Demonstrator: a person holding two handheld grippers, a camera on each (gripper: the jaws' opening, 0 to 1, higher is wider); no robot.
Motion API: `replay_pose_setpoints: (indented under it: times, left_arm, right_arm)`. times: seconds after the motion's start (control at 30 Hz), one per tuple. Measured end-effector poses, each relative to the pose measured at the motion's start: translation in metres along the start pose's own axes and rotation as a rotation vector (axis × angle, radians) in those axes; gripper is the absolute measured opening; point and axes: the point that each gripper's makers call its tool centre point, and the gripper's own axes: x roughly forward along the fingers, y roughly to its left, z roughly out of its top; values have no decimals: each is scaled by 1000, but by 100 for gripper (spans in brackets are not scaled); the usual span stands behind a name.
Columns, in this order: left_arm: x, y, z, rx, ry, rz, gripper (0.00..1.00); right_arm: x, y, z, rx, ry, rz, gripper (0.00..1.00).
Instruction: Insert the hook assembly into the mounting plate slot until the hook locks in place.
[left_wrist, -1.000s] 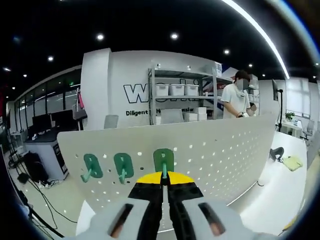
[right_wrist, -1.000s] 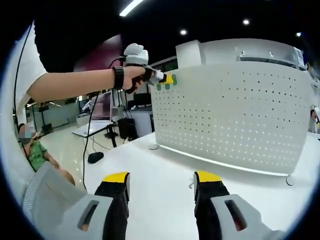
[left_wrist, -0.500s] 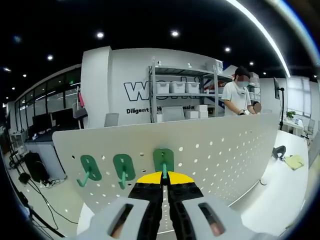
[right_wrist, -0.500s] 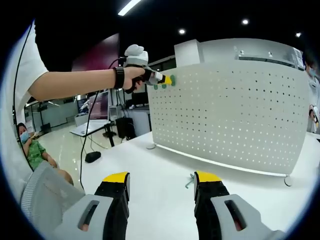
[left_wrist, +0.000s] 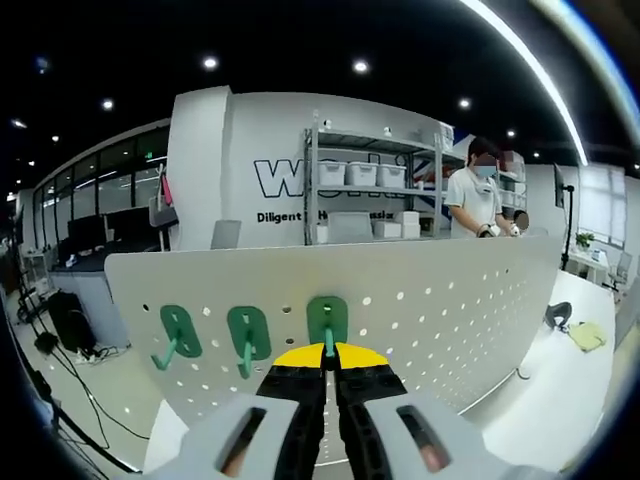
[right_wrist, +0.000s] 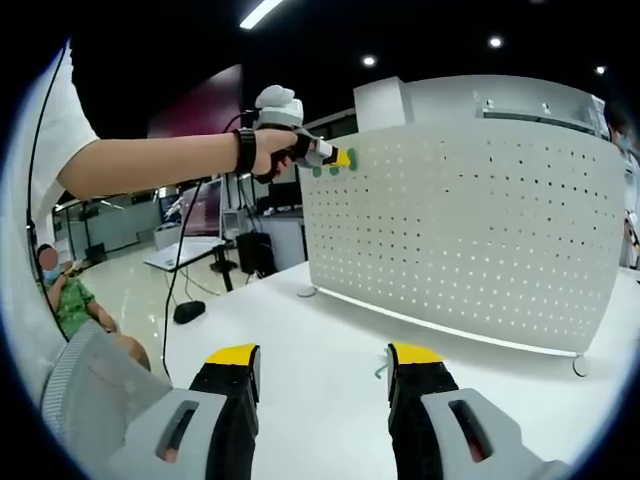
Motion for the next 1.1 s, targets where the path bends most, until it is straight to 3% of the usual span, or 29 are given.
replay_pose_setpoints:
  times: [0.07, 0.2, 0.3, 0.53, 0.77, 0.83, 1.1]
  left_arm:
    - [0, -1, 0, 45, 12, 9, 2]
    - [-2, -1, 4, -44, 9, -7, 2]
    - [-1, 0, 3, -5, 21, -7, 2]
    - [1, 2, 1, -68, 45, -15, 2]
    - [2, 2, 1, -35, 53, -7, 2]
    - [3, 1, 3, 28, 51, -7, 3]
    - [8, 0, 7, 31, 31, -3, 4]
  right_arm:
    - [0, 0, 0, -1, -1, 2, 52]
    - [1, 1, -1, 0, 0, 2, 52]
    - [0, 1, -1, 7, -2, 1, 52]
    - [1, 1, 2, 7, -10, 1, 52]
    - [-1, 1, -1, 15, -10, -1, 51]
    - [-1, 0, 0, 10, -15, -3, 50]
    - [-3, -2, 1, 14, -19, -12, 50]
